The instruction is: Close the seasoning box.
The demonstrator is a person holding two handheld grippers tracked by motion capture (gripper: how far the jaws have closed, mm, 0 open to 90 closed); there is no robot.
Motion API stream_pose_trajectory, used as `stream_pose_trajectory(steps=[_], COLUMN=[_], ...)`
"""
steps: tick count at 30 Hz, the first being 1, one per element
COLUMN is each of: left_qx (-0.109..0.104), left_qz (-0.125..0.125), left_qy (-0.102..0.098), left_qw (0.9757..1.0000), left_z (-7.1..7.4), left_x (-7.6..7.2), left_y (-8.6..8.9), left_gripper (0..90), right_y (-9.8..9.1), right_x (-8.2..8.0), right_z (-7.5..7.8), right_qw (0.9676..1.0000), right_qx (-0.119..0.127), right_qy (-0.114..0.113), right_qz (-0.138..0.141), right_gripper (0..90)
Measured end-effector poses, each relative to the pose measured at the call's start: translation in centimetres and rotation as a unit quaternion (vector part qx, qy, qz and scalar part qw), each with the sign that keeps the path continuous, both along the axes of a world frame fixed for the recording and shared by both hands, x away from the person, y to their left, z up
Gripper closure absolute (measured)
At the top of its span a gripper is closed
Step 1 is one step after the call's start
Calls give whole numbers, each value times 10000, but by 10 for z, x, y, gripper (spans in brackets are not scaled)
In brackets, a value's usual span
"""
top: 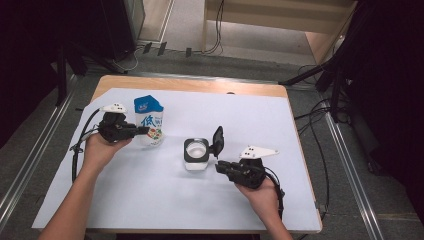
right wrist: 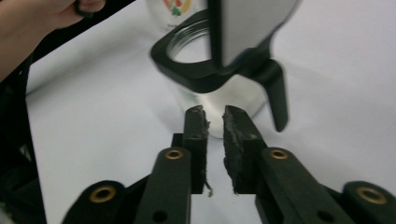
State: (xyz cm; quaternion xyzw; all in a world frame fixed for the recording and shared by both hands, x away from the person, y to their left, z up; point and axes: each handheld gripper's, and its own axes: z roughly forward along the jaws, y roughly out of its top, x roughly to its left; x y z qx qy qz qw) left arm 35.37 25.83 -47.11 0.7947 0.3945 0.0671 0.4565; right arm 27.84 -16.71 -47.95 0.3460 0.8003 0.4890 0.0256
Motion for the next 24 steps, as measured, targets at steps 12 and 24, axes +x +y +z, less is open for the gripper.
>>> stream_pose_trajectory(steps=[12,24], left_qx=[110,14], left_qz=[-30,121], left_qy=[60,-13], left_qw=[9999,9999], left_z=[-6,-4], left_x=[-5,-8], left_y=[-3,3], left_gripper=[754,599], right_y=[-3,10], right_x=[33,44], right_z=[11,27], right_qw=[9979,9979], right_qx=[411,407], right_qy=[61,-137], right_qz=[-493,-490], right_gripper=[900,900])
